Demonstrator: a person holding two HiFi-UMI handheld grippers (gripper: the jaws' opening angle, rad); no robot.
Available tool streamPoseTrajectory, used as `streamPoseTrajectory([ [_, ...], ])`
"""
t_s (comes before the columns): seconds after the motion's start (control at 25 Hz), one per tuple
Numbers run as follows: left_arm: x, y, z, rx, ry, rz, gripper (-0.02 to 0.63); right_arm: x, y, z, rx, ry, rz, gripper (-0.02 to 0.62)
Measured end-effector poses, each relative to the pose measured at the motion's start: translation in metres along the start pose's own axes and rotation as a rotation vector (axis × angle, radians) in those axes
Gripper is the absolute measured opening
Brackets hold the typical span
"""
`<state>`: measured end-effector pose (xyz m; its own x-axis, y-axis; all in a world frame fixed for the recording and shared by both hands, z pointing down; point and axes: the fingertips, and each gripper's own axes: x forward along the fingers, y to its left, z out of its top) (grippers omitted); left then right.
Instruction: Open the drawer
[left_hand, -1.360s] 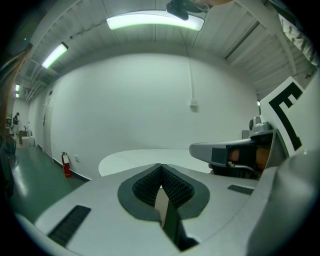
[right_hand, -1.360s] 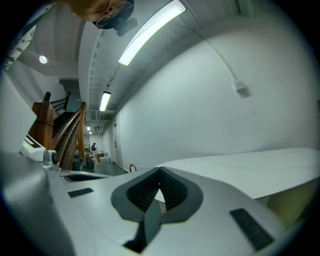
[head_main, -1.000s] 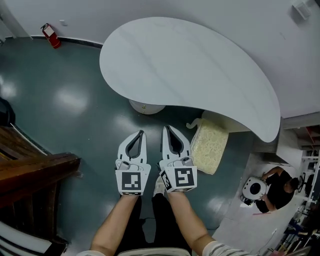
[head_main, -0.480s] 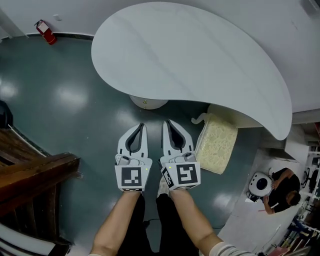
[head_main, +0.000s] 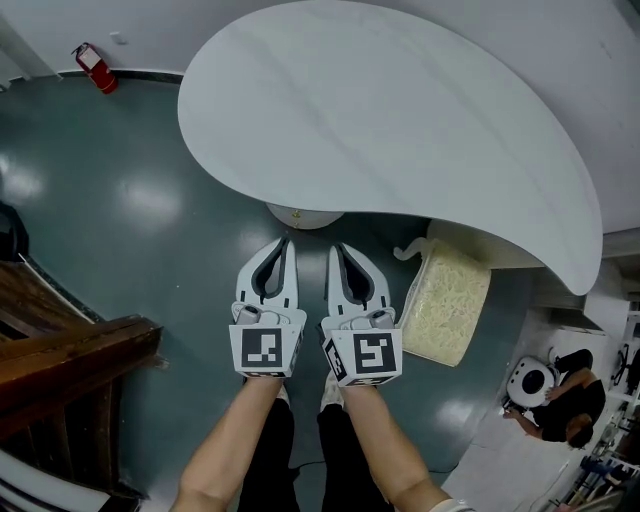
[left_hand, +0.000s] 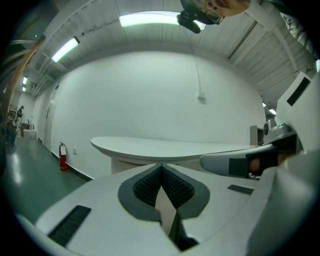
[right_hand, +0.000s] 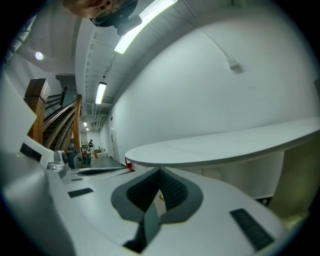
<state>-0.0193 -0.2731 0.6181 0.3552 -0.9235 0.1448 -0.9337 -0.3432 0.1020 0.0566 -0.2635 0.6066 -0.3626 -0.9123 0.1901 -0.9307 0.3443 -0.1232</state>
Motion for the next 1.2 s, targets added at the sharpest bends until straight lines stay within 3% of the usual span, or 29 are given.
streamPoseTrajectory([
  [0.2,0.017,0.002,-0.016,0.024,-0.028,-0.002,-0.006,0.006,-0.003,-0.01,-0.011,0.009,0.003,0.014],
  [0.68,0.059,0.016,-0.067,0.065,-0.002,0.004,-0.003,0.011,-0.005,-0.025,-0.024,0.027,0.001,0.014],
  [0.88,0.071,0.024,-0.083,0.075,0.023,0.005,0.066,0.014,-0.007,-0.029,-0.022,0.032,-0.002,0.014],
  [1.2,0.095,0.037,-0.113,0.088,0.065,0.01,0.097,0.016,-0.006,-0.037,-0.025,0.047,-0.004,0.014],
])
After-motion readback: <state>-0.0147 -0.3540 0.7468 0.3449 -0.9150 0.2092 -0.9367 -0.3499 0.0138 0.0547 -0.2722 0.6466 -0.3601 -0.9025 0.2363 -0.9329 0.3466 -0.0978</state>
